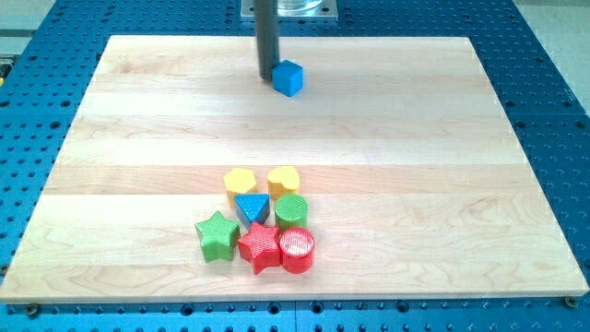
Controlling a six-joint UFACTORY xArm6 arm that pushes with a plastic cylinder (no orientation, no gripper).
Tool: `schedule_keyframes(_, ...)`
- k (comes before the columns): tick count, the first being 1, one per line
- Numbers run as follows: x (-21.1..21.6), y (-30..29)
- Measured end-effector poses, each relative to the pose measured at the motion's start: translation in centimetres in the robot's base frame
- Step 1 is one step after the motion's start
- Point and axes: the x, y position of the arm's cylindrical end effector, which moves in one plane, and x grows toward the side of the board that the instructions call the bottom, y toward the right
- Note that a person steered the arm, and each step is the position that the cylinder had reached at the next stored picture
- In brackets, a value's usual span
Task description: Place your hand at the bottom left of the cube
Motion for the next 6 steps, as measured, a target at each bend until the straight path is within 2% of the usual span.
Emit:
schedule_keyframes(2, 0.6, -2.0)
schedule_keyframes(3, 5.5, -0.6)
schedule_keyframes(4, 9.5, 3.2)
schedule_keyframes(5, 7.2, -4.2)
schedule_keyframes(6, 1.3, -3.9)
